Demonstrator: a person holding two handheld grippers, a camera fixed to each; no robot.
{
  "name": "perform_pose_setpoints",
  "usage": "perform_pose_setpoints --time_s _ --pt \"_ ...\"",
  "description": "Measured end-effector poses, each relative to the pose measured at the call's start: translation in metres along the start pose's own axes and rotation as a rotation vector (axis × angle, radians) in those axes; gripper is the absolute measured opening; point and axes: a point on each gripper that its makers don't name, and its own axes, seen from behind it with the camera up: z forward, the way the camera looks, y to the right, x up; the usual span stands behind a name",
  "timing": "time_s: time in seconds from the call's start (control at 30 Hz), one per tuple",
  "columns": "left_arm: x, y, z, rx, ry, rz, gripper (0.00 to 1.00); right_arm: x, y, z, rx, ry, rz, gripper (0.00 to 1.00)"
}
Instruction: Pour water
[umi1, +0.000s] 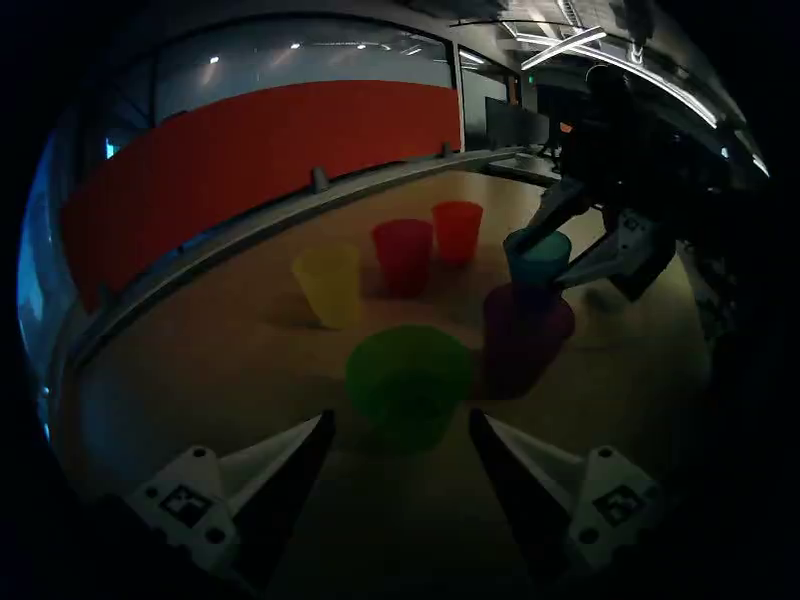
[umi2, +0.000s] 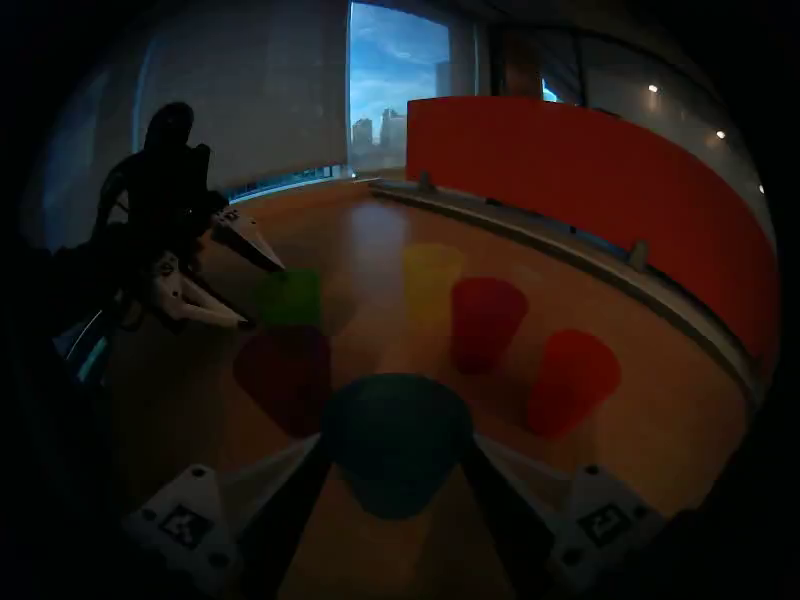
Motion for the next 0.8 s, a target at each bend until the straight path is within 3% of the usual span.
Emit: perform_pose_setpoints --time_s 0.3,0.5,0.8 --pt "0.008 0.003 -0.022 0.019 0.045 -0.018 0.99 -0.010 -0.003 0.003 0.001 -0.015 -0.014 0.96" --pt "0.011 0.004 -0.024 0.023 0.054 -0.016 1.00 -0.018 -0.006 0.000 -0.004 -0.022 -0.034 0.97" --pt "0.016 0.007 -0.029 0.026 0.062 -0.010 0.99 -0.020 -0.007 -0.011 -0.016 -0.013 -0.009 0.98"
